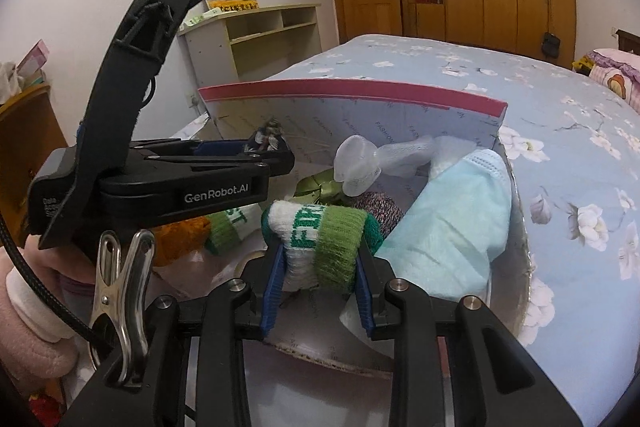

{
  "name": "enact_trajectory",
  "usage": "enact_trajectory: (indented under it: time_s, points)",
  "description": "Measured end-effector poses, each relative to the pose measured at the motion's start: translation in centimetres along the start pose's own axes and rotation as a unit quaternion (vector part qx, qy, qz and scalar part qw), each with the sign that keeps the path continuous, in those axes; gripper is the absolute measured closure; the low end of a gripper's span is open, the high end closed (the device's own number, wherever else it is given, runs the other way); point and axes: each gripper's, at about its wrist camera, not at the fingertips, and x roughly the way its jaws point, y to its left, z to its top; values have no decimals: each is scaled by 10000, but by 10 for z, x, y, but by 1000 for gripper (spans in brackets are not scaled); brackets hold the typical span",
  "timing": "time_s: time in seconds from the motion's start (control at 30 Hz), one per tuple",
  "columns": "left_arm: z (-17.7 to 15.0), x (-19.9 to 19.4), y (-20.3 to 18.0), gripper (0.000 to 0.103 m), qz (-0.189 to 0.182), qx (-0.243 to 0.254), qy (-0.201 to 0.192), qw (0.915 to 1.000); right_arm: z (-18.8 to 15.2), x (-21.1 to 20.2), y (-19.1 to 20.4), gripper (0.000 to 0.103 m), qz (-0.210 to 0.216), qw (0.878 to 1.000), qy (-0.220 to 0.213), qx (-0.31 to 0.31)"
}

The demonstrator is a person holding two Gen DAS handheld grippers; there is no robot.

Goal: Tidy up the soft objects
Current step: 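Carry the dark pouch into the box with the left tool while the right tool carries the knitted roll in, then open the left tool to drop the dark pouch while the right tool releases the knitted roll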

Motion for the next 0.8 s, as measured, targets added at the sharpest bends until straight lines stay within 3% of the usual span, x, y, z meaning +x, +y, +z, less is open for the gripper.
enact_trajectory:
  time_s: [0.37, 0.6, 0.8]
  points:
    - [2, 0, 2, 41, -43, -111, 71, 9999, -6, -4, 1, 66, -46, 9999, -102, 39]
    - [2, -9, 0, 41, -21, -179, 85, 9998, -5, -11, -1, 59, -59, 9998, -197, 71]
    - [4, -22, -1, 39, 23, -217, 15, 9998, -5, -22, -4, 43, -67, 9992, -373, 147]
